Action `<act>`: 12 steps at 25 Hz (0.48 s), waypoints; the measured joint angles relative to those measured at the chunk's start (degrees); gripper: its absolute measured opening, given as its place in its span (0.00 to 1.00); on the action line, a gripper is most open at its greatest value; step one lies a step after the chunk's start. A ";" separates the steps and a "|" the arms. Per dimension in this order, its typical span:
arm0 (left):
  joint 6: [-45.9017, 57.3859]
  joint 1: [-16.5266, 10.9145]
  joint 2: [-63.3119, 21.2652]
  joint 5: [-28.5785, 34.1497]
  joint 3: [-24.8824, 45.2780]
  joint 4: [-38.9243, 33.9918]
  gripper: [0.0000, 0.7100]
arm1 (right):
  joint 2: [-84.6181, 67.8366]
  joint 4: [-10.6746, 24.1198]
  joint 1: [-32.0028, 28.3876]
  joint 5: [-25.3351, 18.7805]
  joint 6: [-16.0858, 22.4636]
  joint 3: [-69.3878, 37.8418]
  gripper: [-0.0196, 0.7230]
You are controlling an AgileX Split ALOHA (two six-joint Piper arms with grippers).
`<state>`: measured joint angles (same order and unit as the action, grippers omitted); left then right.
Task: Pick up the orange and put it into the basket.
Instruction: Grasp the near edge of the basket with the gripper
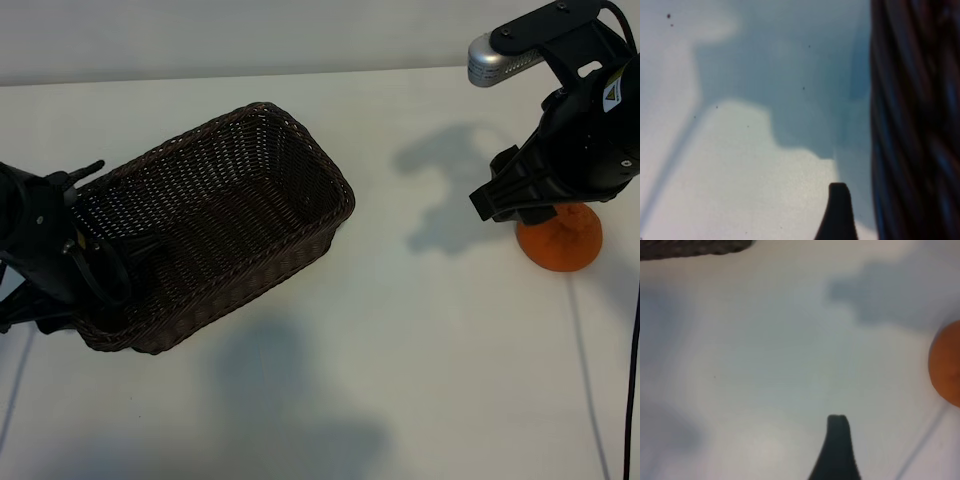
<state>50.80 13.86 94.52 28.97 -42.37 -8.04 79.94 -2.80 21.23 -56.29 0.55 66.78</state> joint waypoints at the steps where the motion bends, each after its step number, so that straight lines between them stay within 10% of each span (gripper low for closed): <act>1: 0.00 0.00 0.31 -0.05 0.00 0.30 0.83 | 0.00 0.00 0.00 0.00 0.00 0.00 0.78; 12: 0.20 -0.06 1.12 -1.76 0.11 0.64 0.60 | 0.00 -0.16 0.00 -0.22 0.00 0.00 0.78</act>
<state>50.99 13.80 95.64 27.21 -42.26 -7.40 79.94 -2.96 21.23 -56.51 0.55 66.78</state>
